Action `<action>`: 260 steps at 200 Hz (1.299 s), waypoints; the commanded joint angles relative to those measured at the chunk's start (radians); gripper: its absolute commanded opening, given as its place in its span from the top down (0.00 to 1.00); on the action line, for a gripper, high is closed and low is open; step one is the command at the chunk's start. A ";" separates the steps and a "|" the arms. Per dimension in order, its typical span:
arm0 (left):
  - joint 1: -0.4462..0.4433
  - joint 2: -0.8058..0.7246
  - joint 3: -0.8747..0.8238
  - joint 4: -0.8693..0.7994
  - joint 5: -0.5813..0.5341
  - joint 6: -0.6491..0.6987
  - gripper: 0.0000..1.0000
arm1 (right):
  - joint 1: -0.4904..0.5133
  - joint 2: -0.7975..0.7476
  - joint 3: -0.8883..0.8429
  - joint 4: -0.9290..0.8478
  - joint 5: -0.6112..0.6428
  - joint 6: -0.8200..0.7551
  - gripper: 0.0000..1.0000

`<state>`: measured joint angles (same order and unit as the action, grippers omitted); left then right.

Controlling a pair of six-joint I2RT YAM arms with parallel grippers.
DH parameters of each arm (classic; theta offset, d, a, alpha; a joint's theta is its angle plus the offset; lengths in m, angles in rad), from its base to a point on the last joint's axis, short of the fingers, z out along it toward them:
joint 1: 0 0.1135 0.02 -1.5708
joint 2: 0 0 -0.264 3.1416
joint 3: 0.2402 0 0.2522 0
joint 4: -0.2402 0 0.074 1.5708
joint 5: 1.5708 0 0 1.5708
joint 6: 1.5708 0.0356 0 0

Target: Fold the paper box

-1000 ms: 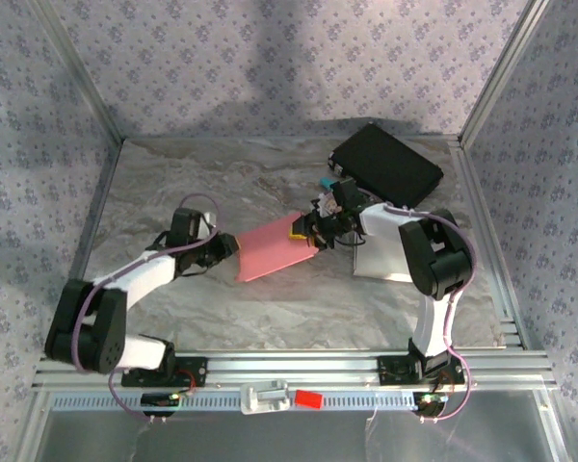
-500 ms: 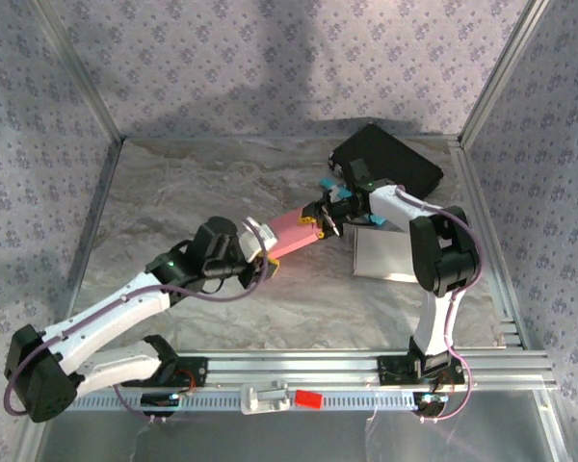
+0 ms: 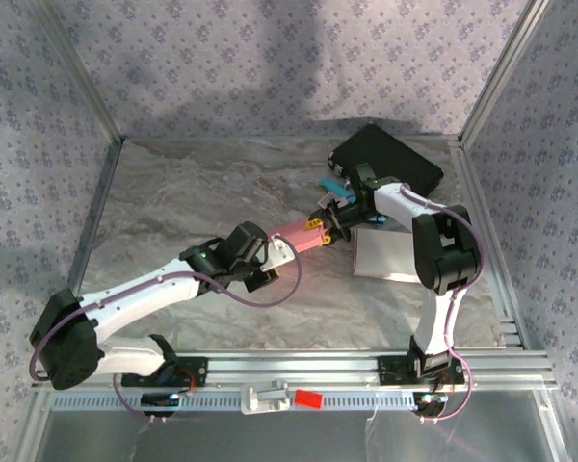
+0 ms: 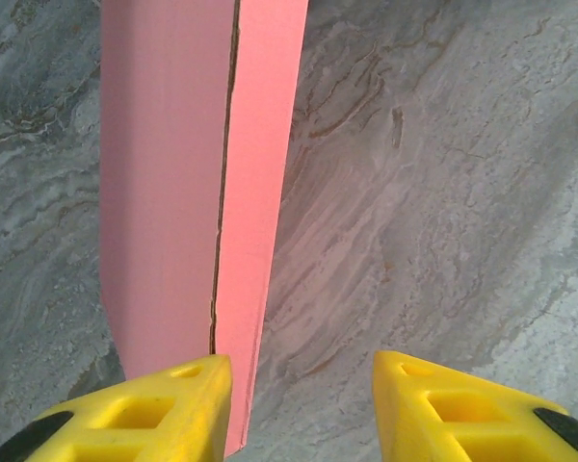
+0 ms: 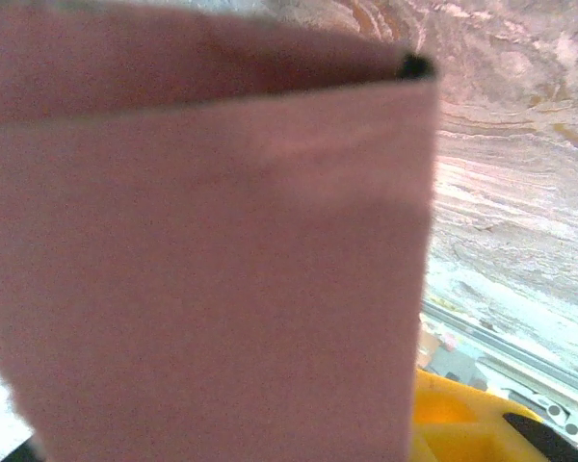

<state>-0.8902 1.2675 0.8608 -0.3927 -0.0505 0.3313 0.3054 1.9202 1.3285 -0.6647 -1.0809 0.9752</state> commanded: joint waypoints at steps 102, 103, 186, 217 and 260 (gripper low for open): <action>0.028 -0.203 -0.003 0.015 -0.045 -0.010 0.39 | -0.031 0.007 0.007 -0.146 -0.046 -0.006 0.69; 0.030 -0.203 -0.005 0.013 -0.040 -0.008 0.38 | -0.031 0.008 0.007 -0.147 -0.046 -0.006 0.69; 0.059 -0.038 0.039 -0.027 0.060 0.099 0.38 | -0.010 -0.004 0.009 -0.126 -0.086 0.063 0.69; 0.058 0.023 0.059 -0.002 0.021 0.105 0.38 | 0.012 -0.022 -0.020 -0.105 -0.093 0.103 0.69; 0.042 0.052 0.050 0.025 -0.029 0.120 0.39 | 0.033 -0.033 -0.045 -0.069 -0.112 0.173 0.71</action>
<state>-0.8379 1.3117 0.8879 -0.3946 -0.0502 0.4225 0.3256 1.9175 1.3014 -0.7376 -1.1625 1.0794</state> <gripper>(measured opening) 0.620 0.312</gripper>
